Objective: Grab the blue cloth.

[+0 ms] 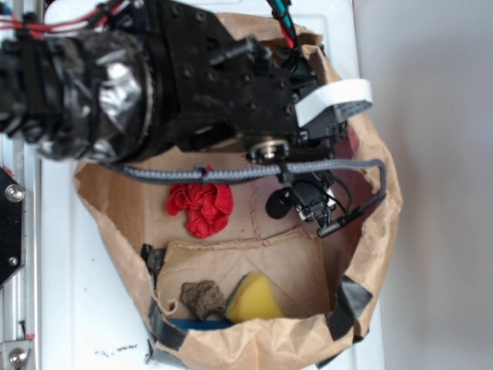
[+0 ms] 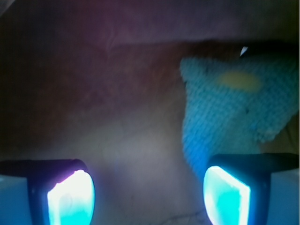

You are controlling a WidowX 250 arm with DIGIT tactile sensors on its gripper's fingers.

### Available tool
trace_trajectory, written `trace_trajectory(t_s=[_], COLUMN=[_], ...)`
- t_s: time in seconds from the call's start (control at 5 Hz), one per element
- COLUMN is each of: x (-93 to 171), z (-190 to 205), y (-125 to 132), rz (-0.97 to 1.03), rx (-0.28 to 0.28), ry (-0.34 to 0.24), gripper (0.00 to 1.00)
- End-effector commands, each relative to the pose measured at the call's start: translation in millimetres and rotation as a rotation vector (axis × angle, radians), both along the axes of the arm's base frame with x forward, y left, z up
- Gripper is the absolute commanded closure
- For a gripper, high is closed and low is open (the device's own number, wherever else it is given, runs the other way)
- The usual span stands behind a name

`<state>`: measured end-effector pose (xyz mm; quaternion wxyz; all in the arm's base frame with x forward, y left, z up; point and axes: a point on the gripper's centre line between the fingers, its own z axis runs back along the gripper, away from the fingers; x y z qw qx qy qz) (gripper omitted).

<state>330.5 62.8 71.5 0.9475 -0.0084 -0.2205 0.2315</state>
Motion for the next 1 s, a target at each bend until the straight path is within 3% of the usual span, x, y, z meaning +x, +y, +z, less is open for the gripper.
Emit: trace_trajectory(t_s=[0.0,0.4,0.8], x=[11.2,8.7,4.5], z=[7.1,8.6,10.5], y=[7.1,5.5,6.2], rz=[0.052,0.152,0.161], rx=[0.085,0.169,0.157], ry=[-0.101,-0.143,-0.088], gripper=[0.0,0.0,0.0])
